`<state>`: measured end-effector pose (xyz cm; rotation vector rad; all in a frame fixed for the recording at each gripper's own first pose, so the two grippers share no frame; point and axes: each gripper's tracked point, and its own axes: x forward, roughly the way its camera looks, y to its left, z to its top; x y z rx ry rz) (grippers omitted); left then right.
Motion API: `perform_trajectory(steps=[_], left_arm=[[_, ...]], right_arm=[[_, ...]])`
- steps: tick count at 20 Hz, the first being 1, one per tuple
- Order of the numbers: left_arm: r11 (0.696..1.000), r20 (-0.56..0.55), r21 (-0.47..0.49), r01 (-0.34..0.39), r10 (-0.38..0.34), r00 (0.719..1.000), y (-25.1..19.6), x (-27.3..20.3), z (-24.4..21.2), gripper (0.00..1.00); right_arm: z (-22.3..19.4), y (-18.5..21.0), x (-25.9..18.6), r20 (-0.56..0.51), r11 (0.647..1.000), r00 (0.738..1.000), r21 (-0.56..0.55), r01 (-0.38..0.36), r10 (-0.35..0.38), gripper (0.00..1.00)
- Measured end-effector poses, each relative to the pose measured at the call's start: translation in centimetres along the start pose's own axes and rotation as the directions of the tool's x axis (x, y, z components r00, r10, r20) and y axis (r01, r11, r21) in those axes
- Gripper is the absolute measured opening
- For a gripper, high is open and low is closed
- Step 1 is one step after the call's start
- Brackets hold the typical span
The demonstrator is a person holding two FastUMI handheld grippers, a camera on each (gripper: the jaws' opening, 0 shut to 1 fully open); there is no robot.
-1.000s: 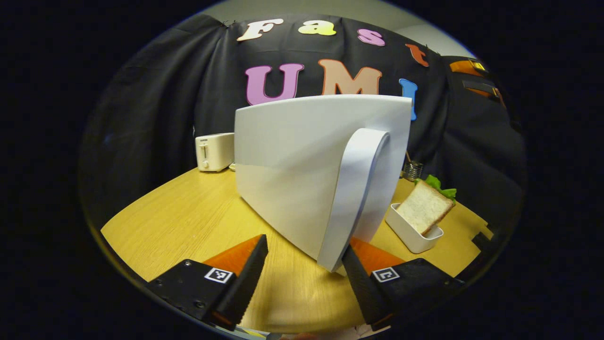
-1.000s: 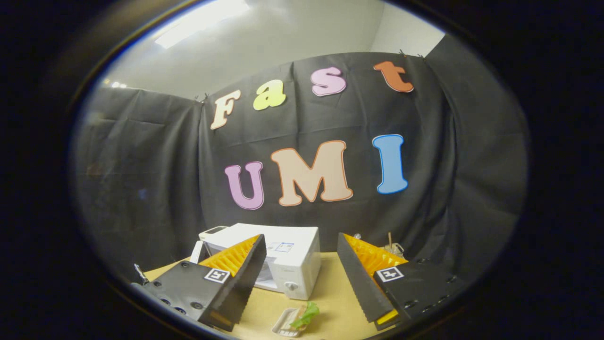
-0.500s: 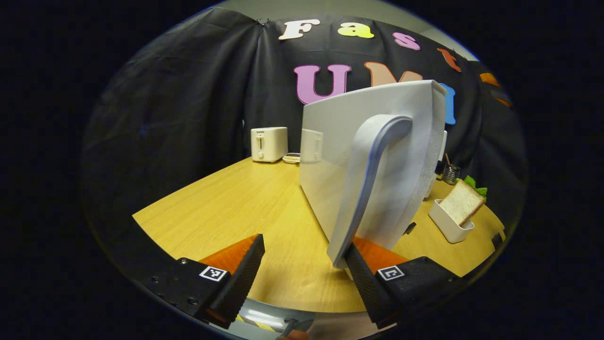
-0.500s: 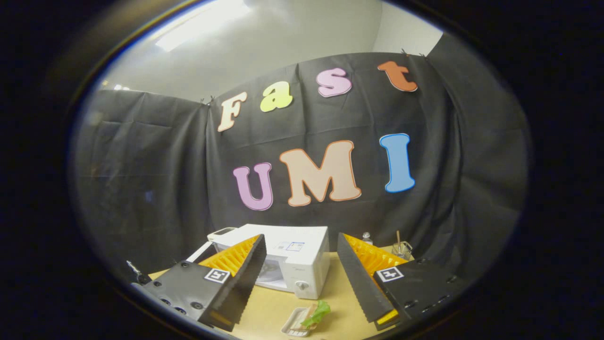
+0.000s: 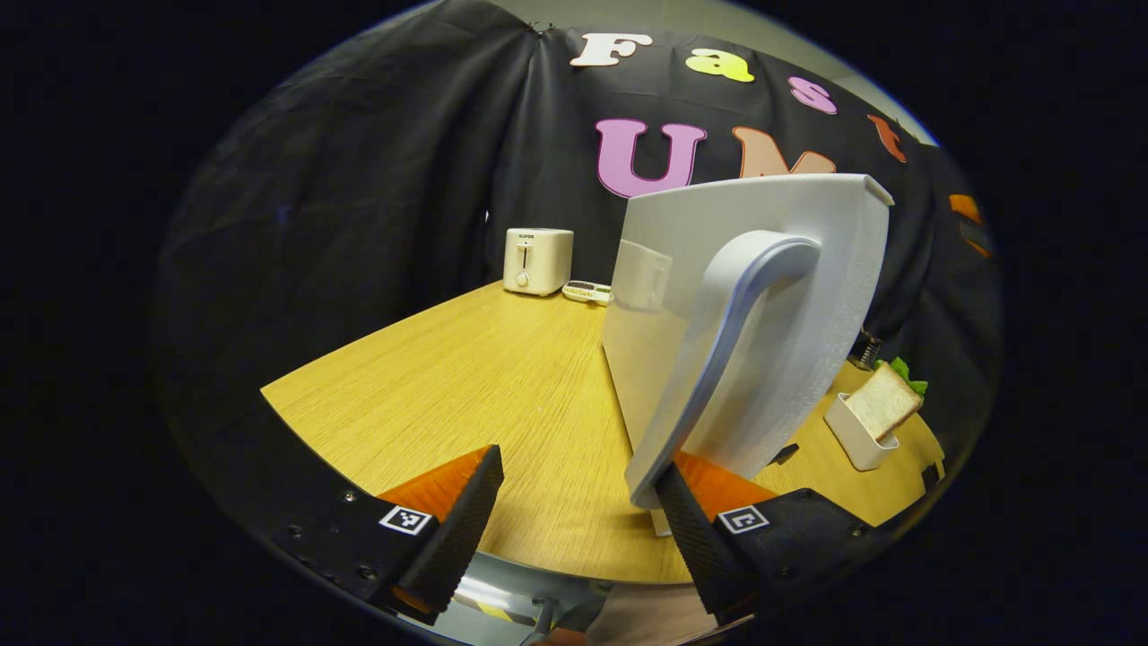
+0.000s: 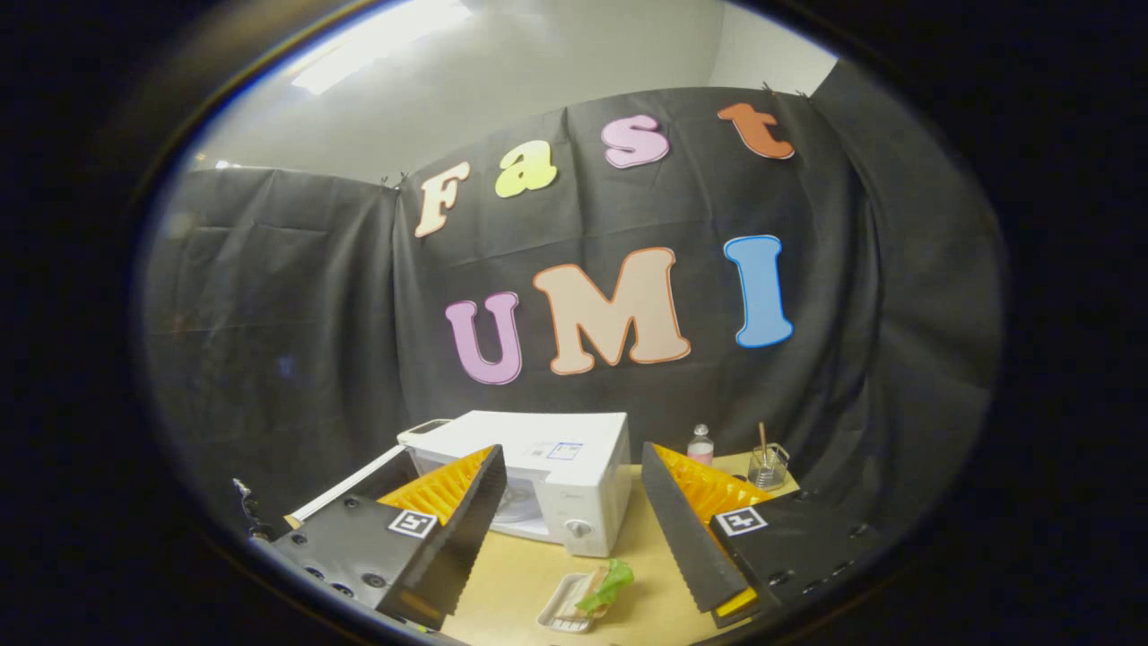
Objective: Open the microwave oven with the left hand, put the food in, and close the microwave oven.
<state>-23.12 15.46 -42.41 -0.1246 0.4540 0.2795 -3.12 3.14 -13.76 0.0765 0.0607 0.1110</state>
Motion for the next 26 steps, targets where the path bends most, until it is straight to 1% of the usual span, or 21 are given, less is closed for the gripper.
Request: perform_trajectory(steps=[6,7,11,12,13,18,20,22,24,25,26], left_arm=[[1.0,-0.003,-0.017,-0.004,0.004,1.0,0.5,-0.3,0.1,1.0],[1.0,-0.001,-0.021,-0.008,0.008,1.0,0.7,-0.5,0.2,1.0],[0.998,0.016,-0.049,-0.038,0.039,0.999,2.5,-1.0,0.4,1.0],[0.998,0.02,-0.062,-0.03,0.032,0.999,2.6,-1.1,0.5,1.0],[0.997,0.023,-0.074,-0.026,0.028,0.999,2.7,-1.1,0.5,1.0],[0.998,0.025,-0.044,-0.04,0.041,0.999,3.5,-1.1,0.3,1.0],[0.996,0.035,-0.043,-0.073,0.074,0.997,4.6,-1.7,0.7,1.0],[0.99,0.072,-0.054,-0.134,0.138,0.988,6.7,-2.4,1.7,1.0],[0.972,0.129,-0.085,-0.218,0.228,0.965,9.3,-3.8,3.5,1.0],[0.963,0.165,-0.095,-0.253,0.265,0.95,10.4,-4.7,4.7,0.98],[0.956,0.188,-0.106,-0.275,0.29,0.938,11.1,-5.4,5.6,0.95]], right_arm=[[-1.7,-1.1,1.0,-0.042,0.999,0.999,0.037,0.014,-0.012,0.92],[-1.8,-1.2,1.1,-0.046,0.999,0.999,0.037,0.015,-0.013,0.95],[-2.5,-0.9,1.2,-0.056,1.0,0.998,0.029,0.008,-0.007,0.95],[-2.7,-0.8,1.3,-0.059,1.0,0.998,0.027,0.006,-0.005,0.92],[-2.9,-0.9,1.2,-0.065,1.0,0.998,0.022,0.008,-0.006,0.95],[-4.1,-1.7,1.3,-0.092,0.999,0.995,0.018,0.027,-0.025,0.95],[-4.5,-2.0,1.5,-0.102,0.999,0.994,0.028,0.028,-0.025,0.95],[-5.1,-2.3,1.6,-0.112,0.999,0.993,0.036,0.028,-0.024,0.95],[-6.1,-2.8,1.8,-0.134,0.999,0.99,0.034,0.035,-0.03,0.95],[-6.9,-3.1,2.0,-0.151,0.999,0.988,0.035,0.037,-0.032,0.99],[-7.6,-3.2,2.0,-0.168,0.999,0.985,0.039,0.038,-0.031,0.92]])
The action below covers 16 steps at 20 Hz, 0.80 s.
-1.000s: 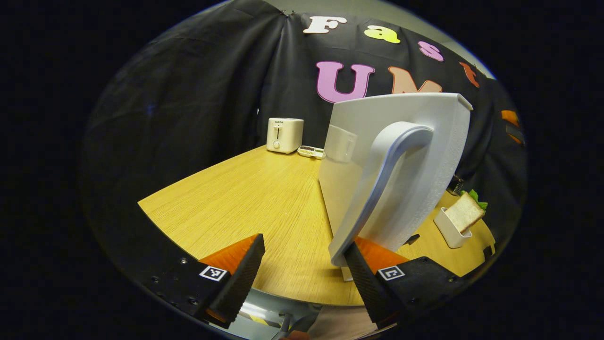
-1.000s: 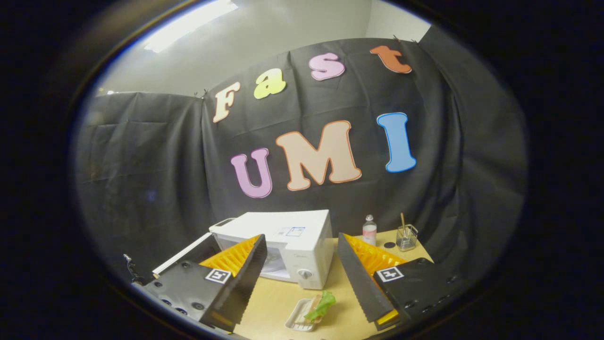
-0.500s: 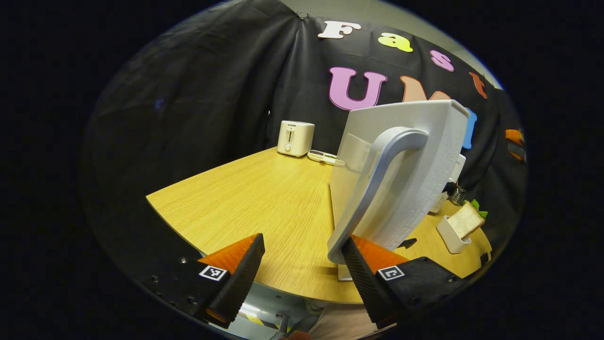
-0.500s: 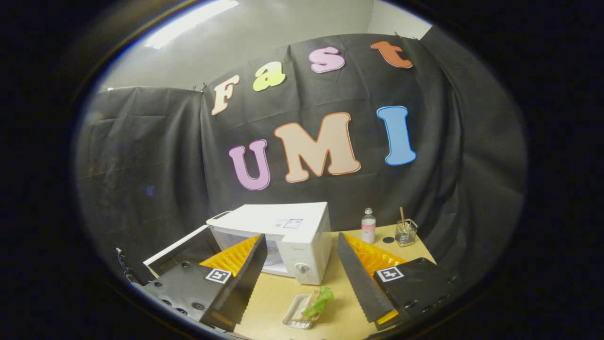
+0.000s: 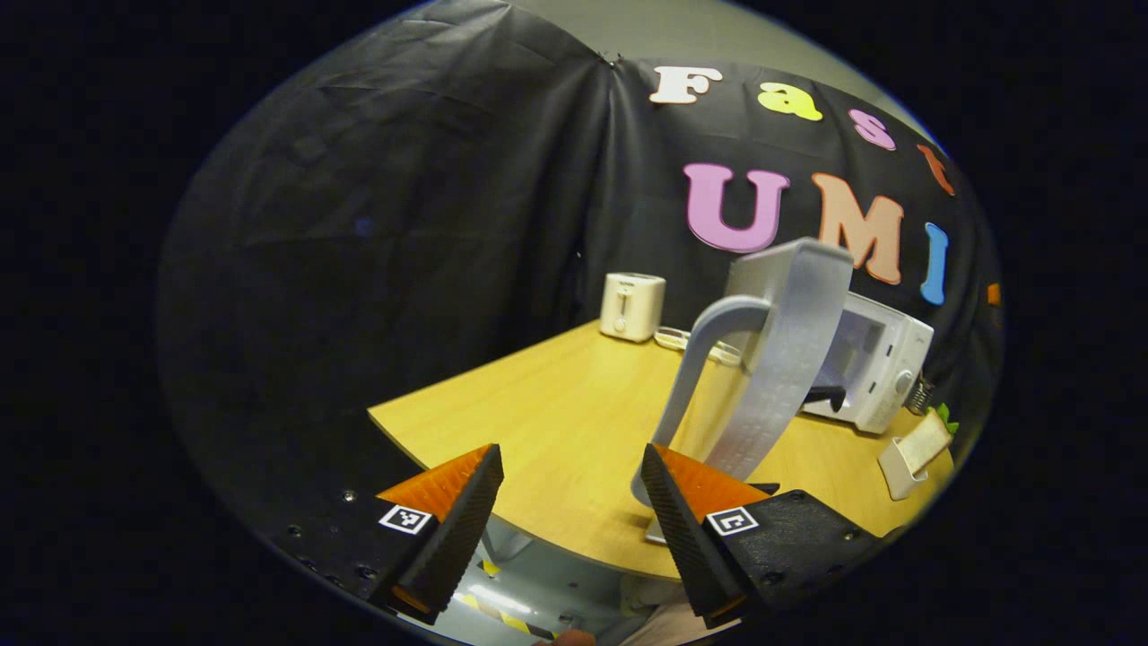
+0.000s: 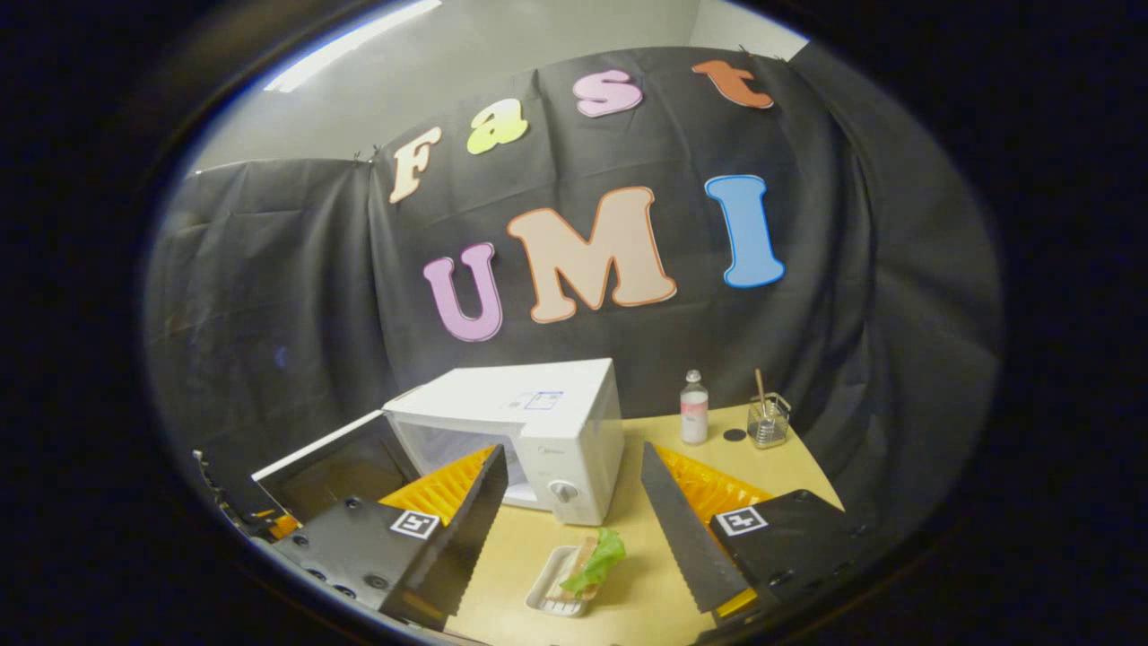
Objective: Open the microwave oven with the left hand, put the food in, and close the microwave oven.
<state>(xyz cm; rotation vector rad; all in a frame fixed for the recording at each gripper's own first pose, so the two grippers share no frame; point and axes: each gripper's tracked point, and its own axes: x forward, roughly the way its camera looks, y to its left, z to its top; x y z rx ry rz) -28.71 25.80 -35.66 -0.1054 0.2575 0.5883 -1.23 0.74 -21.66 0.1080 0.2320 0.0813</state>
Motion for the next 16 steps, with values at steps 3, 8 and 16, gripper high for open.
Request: perform_trajectory(steps=[3,8,16], left_arm=[[0.999,0.055,-0.016,-0.033,0.034,0.998,1.3,-0.8,3.1,0.95],[0.995,0.134,0.019,-0.101,0.098,0.986,2.3,-1.3,7.8,0.95],[0.995,0.264,0.007,-0.096,0.091,0.96,-0.6,-0.9,14.3,0.94]], right_arm=[[-2.5,-0.6,0.7,-0.074,1.0,0.997,0.008,-0.002,0.003,0.95],[-8.2,-1.5,1.6,-0.256,1.0,0.967,0.002,0.001,-0.001,0.95],[-17.4,0.7,1.5,-0.572,0.986,0.808,0.151,-0.066,0.141,0.96]])
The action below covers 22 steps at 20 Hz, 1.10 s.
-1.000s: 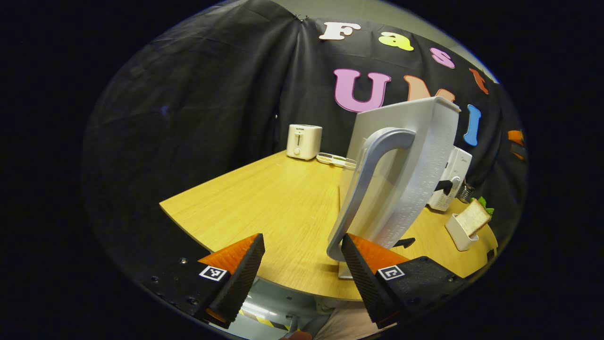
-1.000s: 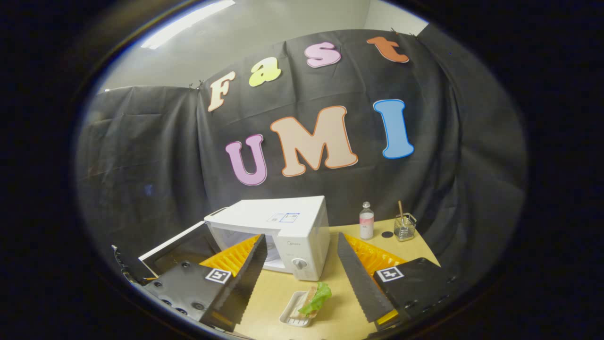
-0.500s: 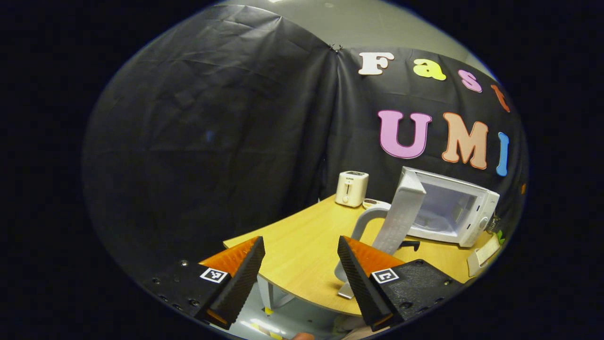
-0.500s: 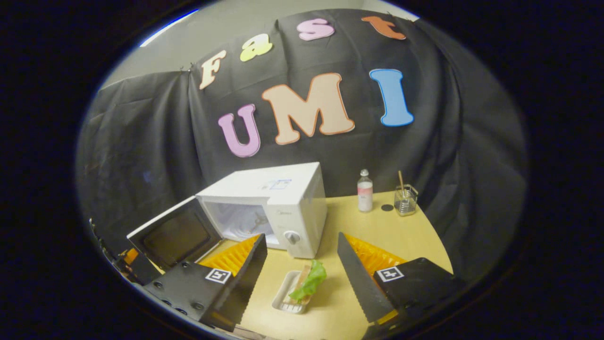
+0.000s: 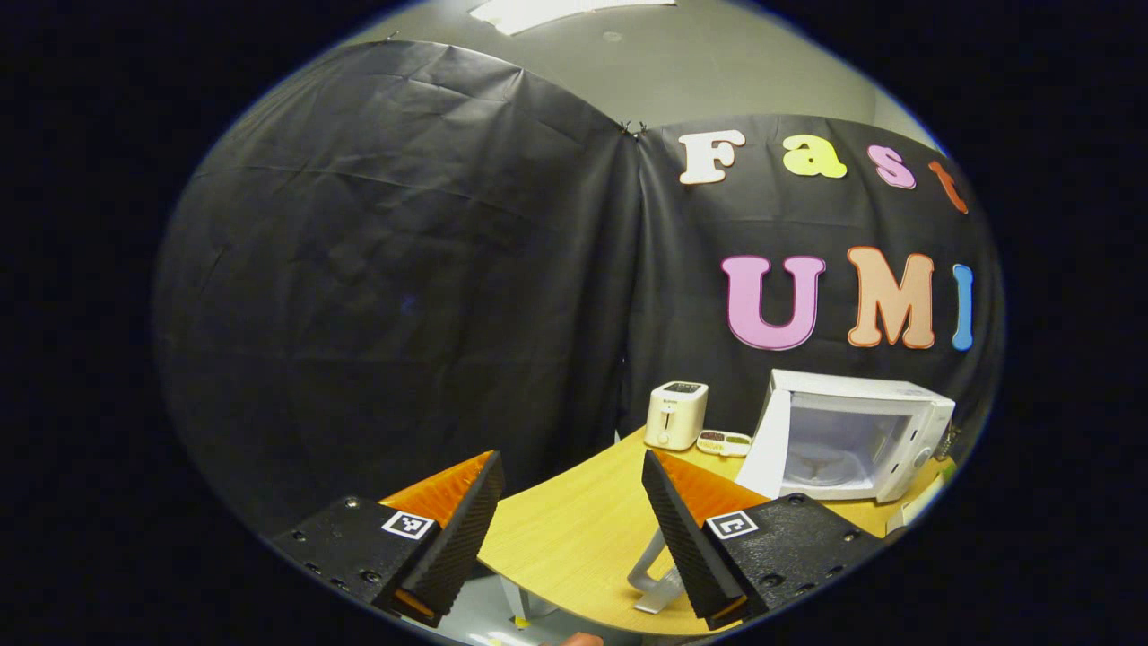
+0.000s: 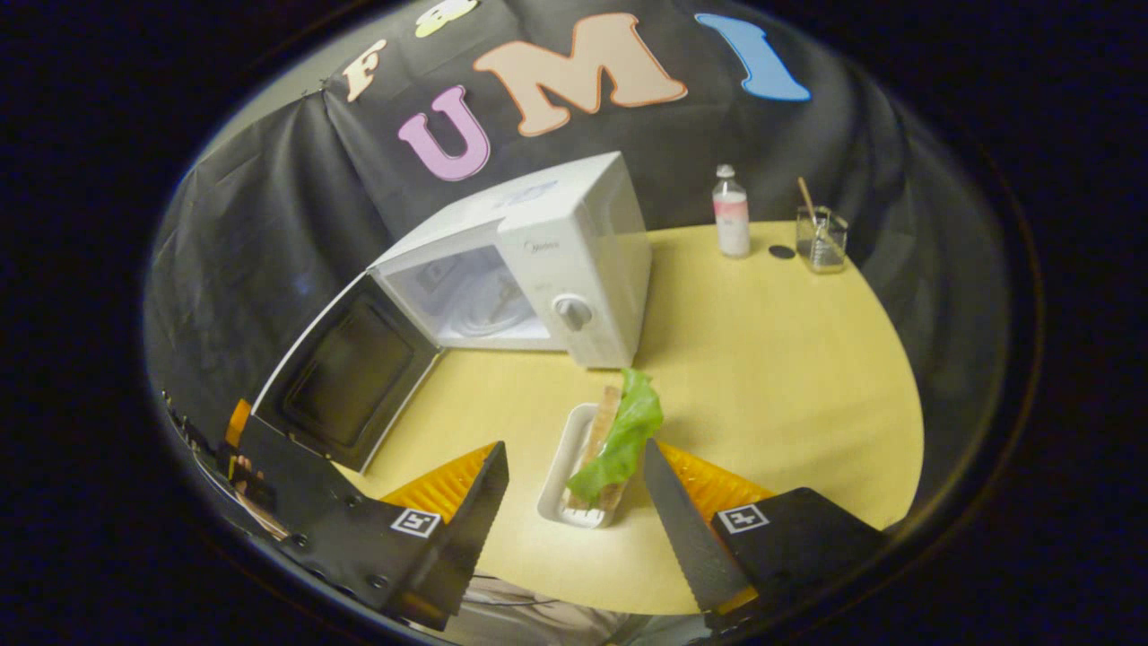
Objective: Open the microwave oven with the left hand, put the food in, and close the microwave oven.
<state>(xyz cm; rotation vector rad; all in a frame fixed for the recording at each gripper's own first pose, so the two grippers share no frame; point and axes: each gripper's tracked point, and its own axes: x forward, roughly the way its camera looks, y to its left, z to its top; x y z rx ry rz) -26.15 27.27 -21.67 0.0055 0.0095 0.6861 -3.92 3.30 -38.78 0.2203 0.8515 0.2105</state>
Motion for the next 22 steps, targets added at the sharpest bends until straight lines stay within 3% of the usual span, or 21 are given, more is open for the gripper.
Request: perform_trajectory(steps=[1,2,3,4,6,7,13,14,15,17,19,20,21,22], left_arm=[[1.0,0.011,-0.014,0.004,-0.004,1.0,-0.3,0.1,0.7,0.91],[1.0,0.019,-0.022,0.006,-0.006,1.0,-0.5,0.1,1.1,0.94],[1.0,0.03,-0.022,0.004,-0.003,1.0,-0.6,0.3,1.6,0.91],[1.0,0.037,-0.015,-0.001,0.002,0.999,-0.6,0.5,1.9,0.94],[1.0,0.051,0.013,-0.011,0.01,0.999,-0.6,0.9,2.6,0.91],[1.0,0.054,0.023,-0.013,0.011,0.998,-0.7,0.9,2.8,0.9],[0.999,0.057,0.01,-0.034,0.034,0.998,-0.4,1.2,2.5,0.94],[0.999,0.046,0.012,-0.04,0.039,0.998,-0.2,1.1,2.1,0.95],[0.999,0.036,0.017,-0.047,0.046,0.998,0.0,1.2,1.9,0.9],[0.998,0.022,0.025,-0.058,0.058,0.998,0.3,1.4,1.3,0.95],[0.997,0.017,0.025,-0.068,0.067,0.998,0.7,1.4,1.3,0.91],[0.997,0.017,0.024,-0.069,0.069,0.997,0.7,1.7,1.1,0.95],[0.997,0.018,0.025,-0.07,0.069,0.997,0.8,1.7,1.0,0.95],[0.997,0.023,0.023,-0.071,0.071,0.997,0.8,1.7,1.1,0.95]], right_arm=[[-0.5,-0.1,0.4,-0.022,1.0,1.0,0.008,-0.005,0.005,0.91],[-0.8,-0.5,0.8,-0.038,1.0,0.999,0.016,0.001,-0.001,0.96],[-1.2,-0.8,1.0,-0.053,1.0,0.999,0.026,0.009,-0.008,0.96],[-1.4,-1.2,1.3,-0.069,0.999,0.998,0.04,0.016,-0.014,0.96],[-1.6,-2.1,2.1,-0.099,0.997,0.995,0.068,0.033,-0.026,0.96],[-1.8,-2.4,2.6,-0.115,0.995,0.993,0.089,0.038,-0.028,0.91],[-2.6,-2.3,4.9,-0.216,0.984,0.975,0.18,-0.003,0.043,0.96],[-2.6,-2.1,5.2,-0.225,0.982,0.973,0.189,-0.012,0.055,0.96],[-2.8,-1.8,5.6,-0.232,0.98,0.971,0.198,-0.016,0.063,0.89],[-3.0,-1.8,6.2,-0.236,0.981,0.97,0.195,-0.016,0.063,0.88],[-3.3,-1.8,6.6,-0.242,0.981,0.969,0.193,-0.01,0.058,0.87],[-3.2,-1.7,6.7,-0.24,0.978,0.969,0.207,-0.013,0.064,0.98],[-3.3,-1.4,6.7,-0.24,0.975,0.968,0.222,-0.019,0.073,0.84],[-3.3,-1.3,6.7,-0.241,0.973,0.967,0.23,-0.022,0.079,0.8]])
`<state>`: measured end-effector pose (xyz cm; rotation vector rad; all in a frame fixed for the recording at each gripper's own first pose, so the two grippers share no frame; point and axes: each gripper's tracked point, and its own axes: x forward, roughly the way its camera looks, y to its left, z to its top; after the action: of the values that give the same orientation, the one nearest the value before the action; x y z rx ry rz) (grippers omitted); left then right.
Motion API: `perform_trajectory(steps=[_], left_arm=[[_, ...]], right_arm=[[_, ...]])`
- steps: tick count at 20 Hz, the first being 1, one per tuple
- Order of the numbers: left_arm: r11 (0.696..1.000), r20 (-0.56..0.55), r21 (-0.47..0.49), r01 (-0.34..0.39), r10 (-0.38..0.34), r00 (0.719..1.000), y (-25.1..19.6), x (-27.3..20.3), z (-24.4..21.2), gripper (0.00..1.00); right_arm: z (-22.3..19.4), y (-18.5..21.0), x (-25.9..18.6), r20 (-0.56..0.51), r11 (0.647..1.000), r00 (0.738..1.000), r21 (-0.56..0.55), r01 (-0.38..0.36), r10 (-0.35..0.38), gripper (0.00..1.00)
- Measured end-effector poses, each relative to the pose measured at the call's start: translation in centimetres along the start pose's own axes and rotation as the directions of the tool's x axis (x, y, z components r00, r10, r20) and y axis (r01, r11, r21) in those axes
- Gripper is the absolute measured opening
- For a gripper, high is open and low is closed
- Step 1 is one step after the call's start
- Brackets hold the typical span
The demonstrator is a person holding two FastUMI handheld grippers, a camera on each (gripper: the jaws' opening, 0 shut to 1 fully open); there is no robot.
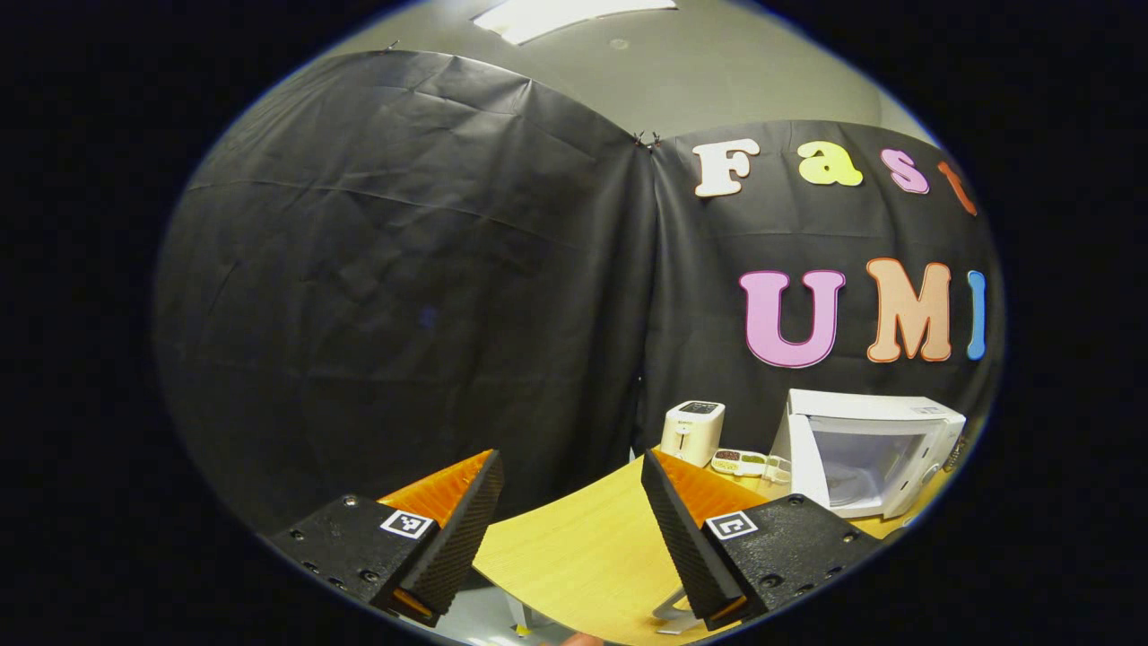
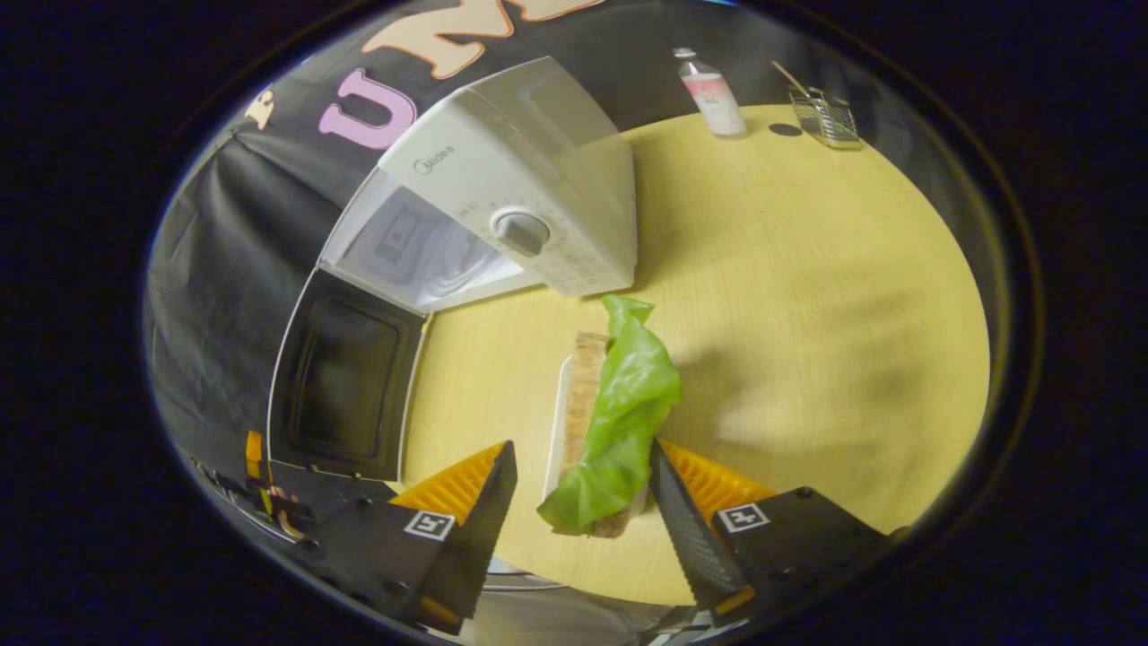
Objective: Open the microwave oven with the left hand, put the food in, and close the microwave oven.
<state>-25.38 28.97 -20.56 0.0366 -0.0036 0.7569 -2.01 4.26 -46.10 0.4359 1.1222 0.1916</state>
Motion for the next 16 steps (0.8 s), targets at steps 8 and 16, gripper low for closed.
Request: perform_trajectory(steps=[8,16], left_arm=[[0.999,0.014,0.02,0.028,-0.029,0.999,-0.4,-0.2,0.3,0.95],[0.999,-0.029,0.019,0.042,-0.042,0.999,-0.3,0.1,-0.5,0.95]], right_arm=[[0.0,-1.2,-0.3,0.043,1.0,0.999,0.011,0.028,-0.028,0.38],[-0.5,-0.9,-1.5,0.09,0.998,0.996,0.061,-0.007,0.002,0.31]])
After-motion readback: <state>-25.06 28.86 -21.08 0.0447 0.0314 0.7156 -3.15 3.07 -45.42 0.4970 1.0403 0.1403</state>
